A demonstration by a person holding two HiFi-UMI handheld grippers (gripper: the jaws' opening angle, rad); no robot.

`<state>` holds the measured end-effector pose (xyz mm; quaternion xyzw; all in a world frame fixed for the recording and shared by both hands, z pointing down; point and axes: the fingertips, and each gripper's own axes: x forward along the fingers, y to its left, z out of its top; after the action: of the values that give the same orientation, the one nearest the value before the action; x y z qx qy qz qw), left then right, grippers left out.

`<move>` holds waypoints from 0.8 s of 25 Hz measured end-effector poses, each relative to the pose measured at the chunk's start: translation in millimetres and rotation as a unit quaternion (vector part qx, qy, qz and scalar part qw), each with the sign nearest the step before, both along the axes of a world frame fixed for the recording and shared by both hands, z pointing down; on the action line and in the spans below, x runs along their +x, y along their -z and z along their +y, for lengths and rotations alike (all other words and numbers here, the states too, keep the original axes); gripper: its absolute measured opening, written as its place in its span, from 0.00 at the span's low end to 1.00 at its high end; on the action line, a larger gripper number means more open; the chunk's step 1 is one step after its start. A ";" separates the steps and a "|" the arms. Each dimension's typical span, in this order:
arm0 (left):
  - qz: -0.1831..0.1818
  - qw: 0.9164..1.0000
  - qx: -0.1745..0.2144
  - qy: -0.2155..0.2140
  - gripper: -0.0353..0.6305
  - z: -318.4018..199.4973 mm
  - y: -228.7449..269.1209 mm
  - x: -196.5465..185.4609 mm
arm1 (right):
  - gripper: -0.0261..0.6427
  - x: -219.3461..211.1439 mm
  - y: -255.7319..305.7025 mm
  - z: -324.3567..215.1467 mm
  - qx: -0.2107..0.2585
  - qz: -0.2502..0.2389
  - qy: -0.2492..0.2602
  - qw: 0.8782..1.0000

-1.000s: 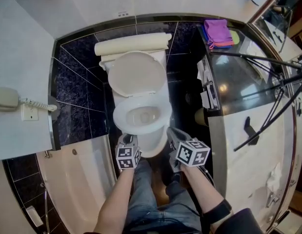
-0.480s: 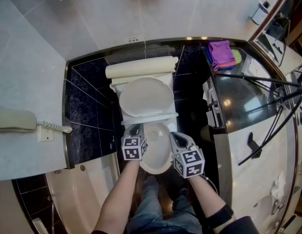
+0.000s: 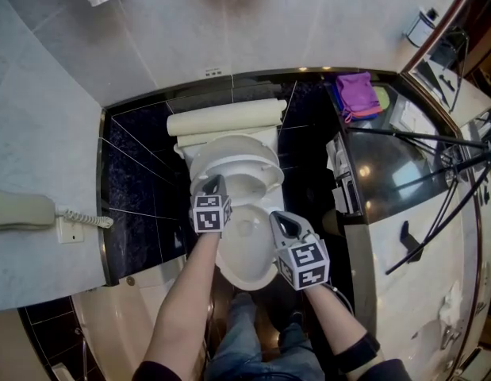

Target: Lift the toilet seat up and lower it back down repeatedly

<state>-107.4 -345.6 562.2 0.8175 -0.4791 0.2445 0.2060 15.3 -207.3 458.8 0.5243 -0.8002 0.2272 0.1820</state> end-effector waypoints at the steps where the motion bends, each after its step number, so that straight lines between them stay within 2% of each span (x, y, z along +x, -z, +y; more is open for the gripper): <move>1: 0.000 1.000 0.002 -0.001 0.04 -2.7 1.8 0.2 | 0.06 0.3 -1.0 -0.5 -0.001 0.002 0.001 1.000; 12: -0.003 1.000 0.012 -0.004 0.04 11.9 20.0 -0.1 | 0.06 -3.1 1.1 -4.1 0.002 0.019 0.021 1.000; 20: -0.013 0.999 0.032 -0.002 0.04 66.6 77.4 -5.8 | 0.06 -10.4 35.6 16.0 0.021 0.025 0.057 0.998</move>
<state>-113.2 -279.1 484.8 0.8213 -0.4878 0.2399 0.1731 5.0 -191.3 423.1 0.4874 -0.8284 0.1864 0.2038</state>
